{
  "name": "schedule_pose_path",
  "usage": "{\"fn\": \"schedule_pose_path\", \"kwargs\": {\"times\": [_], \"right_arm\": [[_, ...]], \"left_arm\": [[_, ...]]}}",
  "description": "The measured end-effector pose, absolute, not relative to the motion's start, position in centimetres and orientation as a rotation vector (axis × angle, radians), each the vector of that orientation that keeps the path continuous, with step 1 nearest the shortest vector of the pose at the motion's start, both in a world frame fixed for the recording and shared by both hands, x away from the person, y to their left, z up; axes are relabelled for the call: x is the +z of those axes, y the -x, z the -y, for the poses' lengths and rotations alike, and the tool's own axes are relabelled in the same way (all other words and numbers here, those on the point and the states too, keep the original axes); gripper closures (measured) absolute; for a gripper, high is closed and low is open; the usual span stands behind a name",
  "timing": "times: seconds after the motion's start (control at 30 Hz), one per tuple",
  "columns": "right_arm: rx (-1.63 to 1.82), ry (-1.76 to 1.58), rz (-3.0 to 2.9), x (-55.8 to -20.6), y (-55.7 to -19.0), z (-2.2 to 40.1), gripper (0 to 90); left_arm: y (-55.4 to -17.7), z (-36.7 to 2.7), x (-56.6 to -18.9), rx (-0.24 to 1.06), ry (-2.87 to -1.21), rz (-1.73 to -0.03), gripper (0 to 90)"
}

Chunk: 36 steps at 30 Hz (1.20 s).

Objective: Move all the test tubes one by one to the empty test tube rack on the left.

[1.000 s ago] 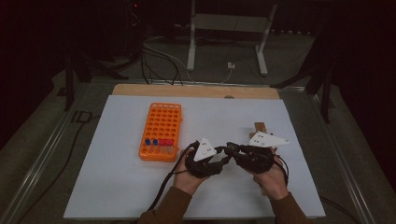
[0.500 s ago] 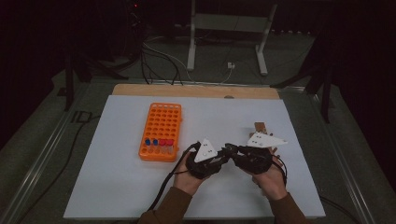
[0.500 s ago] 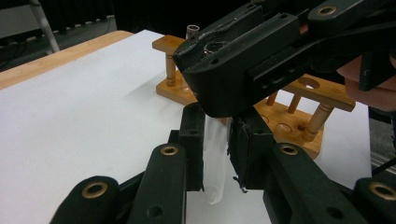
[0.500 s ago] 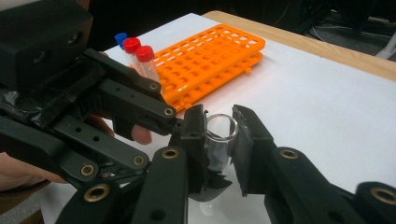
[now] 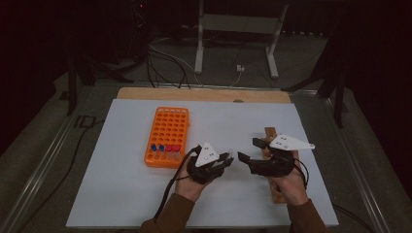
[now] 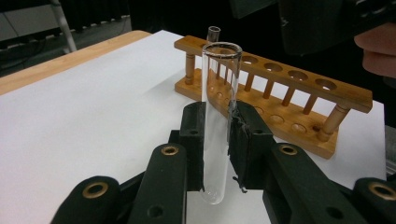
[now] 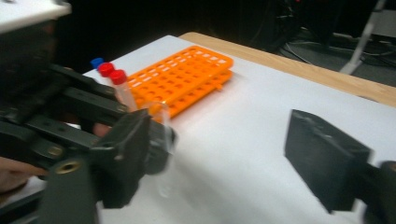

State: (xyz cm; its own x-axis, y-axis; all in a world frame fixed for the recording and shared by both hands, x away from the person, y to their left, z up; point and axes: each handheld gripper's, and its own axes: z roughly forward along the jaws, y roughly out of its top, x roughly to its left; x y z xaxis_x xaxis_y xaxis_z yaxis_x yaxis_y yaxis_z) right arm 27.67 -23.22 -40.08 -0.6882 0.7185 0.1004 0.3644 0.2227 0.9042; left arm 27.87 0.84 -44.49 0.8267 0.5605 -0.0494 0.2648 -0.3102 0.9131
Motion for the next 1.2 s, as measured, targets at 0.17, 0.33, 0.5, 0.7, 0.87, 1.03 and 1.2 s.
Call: {"fn": "schedule_pose_path", "kwargs": {"times": [0.17, 0.33, 0.5, 0.7, 0.87, 1.03, 1.2], "right_arm": [[1.453, -1.044, -2.131, -40.1, -27.9, 24.2, 12.5], [1.421, -1.072, -2.125, -40.3, -28.2, 25.0, 6.1], [1.405, -1.097, -2.121, -40.9, -28.4, 25.4, 1.9], [1.397, -1.119, -2.088, -40.9, -28.4, 25.9, 0.0], [1.402, -1.130, -2.069, -40.8, -28.3, 26.3, 0.0], [1.404, -1.138, -2.059, -40.8, -28.3, 26.8, 0.0], [1.415, -1.147, -2.044, -40.6, -28.3, 27.3, 0.0]], "left_arm": [[-27.7, -2.6, -44.3, 0.346, -1.892, -0.643, 76.7], [-27.6, -5.0, -44.1, 0.353, -1.854, -0.685, 76.7], [-27.7, -7.1, -44.1, 0.362, -1.826, -0.726, 76.6], [-27.5, -9.4, -43.9, 0.392, -1.822, -0.744, 76.6], [-27.6, -11.1, -43.6, 0.406, -1.801, -0.777, 76.6], [-27.7, -12.9, -43.2, 0.419, -1.801, -0.792, 76.6], [-27.6, -15.2, -42.9, 0.430, -1.787, -0.822, 76.5]]}}
